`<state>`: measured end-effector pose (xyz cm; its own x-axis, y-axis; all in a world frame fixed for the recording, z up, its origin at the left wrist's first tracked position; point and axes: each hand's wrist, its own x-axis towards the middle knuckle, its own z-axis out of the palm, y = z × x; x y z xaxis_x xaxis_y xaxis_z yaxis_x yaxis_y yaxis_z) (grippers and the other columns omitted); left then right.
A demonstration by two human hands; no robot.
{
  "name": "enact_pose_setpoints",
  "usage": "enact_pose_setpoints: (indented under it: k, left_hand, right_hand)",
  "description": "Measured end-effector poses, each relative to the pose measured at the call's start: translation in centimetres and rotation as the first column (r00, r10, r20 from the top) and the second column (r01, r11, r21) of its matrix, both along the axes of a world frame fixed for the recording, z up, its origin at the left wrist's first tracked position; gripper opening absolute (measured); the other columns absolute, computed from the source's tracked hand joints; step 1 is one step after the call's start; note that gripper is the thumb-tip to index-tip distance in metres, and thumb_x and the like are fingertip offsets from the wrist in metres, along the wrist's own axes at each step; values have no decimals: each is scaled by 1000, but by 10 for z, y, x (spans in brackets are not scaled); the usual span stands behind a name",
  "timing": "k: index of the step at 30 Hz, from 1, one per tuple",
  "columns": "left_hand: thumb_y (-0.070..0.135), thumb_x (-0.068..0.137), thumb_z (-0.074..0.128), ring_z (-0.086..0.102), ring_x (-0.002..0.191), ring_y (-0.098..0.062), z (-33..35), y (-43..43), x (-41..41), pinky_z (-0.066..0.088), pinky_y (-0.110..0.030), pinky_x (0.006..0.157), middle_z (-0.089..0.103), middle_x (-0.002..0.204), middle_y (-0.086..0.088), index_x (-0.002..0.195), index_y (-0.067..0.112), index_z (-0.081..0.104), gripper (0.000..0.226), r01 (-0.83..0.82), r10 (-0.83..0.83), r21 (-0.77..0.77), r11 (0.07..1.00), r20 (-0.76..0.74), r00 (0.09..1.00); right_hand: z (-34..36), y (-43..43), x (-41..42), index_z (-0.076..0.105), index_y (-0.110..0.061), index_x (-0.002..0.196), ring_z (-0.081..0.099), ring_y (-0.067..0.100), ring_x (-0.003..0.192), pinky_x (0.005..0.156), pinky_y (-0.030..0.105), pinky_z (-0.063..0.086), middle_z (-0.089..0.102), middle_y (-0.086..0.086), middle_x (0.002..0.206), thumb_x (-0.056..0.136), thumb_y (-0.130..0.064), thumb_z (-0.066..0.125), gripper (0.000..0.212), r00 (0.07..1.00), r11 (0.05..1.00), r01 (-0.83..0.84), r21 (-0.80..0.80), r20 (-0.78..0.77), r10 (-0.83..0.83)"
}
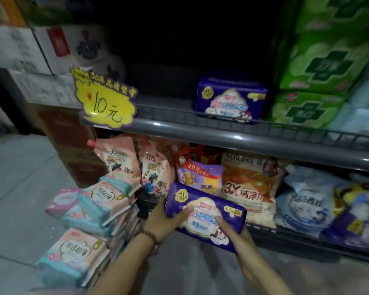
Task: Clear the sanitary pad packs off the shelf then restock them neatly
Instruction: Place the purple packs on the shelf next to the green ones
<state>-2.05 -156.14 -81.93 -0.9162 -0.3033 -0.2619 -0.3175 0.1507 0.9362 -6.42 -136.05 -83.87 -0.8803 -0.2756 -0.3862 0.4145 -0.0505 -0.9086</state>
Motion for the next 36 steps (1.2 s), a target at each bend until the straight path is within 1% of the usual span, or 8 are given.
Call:
enact_pose_setpoints:
  k: [3,8,12,16,22,26,30,36]
  left_hand:
    - [34,73,77,64,81,12,57,12,2,48,-7,67,68,98,17,104,28,57,37,-39,28,-54,998,-195,980]
    - [32,67,75,67,86,3,133,24,2,50,-10,64,72,93,17,107,29,54,45,-68,8,-113,991,-462,887]
    - [43,69,80,67,92,-1,174,17,-18,51,-12,68,70,104,12,119,25,51,61,-78,-4,-111,991,-596,803]
    - [40,73,76,66,95,-1,208,3,-57,51,-12,68,69,104,13,120,23,48,58,-114,-3,-128,985,-677,736]
    - [38,66,71,65,92,4,246,-15,-145,51,-11,68,67,105,11,118,27,49,57,-107,-15,-127,986,-710,704]
    - [41,67,70,66,90,3,245,-25,-204,51,-12,68,68,102,8,118,20,50,59,-79,-24,-112,991,-710,704]
    - [45,66,69,66,95,-5,215,-28,-239,52,-15,72,68,104,5,119,18,50,63,-61,-13,-88,994,-661,750]
    - [46,63,70,65,92,-1,207,-22,-250,54,-21,77,65,104,11,120,25,46,65,-98,43,-50,994,-645,763]
  right_hand:
    - [56,9,-1,59,-18,119,72,13,91,74,26,57,75,-4,100,58,-33,78,66,978,1000,19,-14,-207,-21]
    - [133,21,-8,55,-25,115,70,4,84,61,13,52,72,-5,103,53,-31,79,67,876,1000,3,-25,-482,-15]
    - [184,19,-35,47,-27,126,65,-5,95,74,14,53,64,-8,116,45,-48,84,92,748,996,7,90,-662,55]
    - [229,11,-83,37,-62,117,52,8,121,101,33,45,50,-6,131,39,-81,74,89,565,977,85,197,-817,116]
    - [281,-10,-160,45,-51,102,47,9,117,101,26,38,44,-26,111,61,-46,81,55,432,956,131,264,-883,184]
    - [280,-22,-217,51,-46,106,56,15,114,99,39,47,61,-11,116,63,-49,83,53,430,948,167,271,-885,178]
    - [252,-29,-242,48,-31,106,62,-2,95,78,9,49,65,-1,112,73,-18,81,48,527,962,130,240,-839,138]
    - [231,-34,-249,46,-25,108,66,-2,69,47,15,49,66,-3,98,84,-16,71,36,637,990,103,99,-771,11]
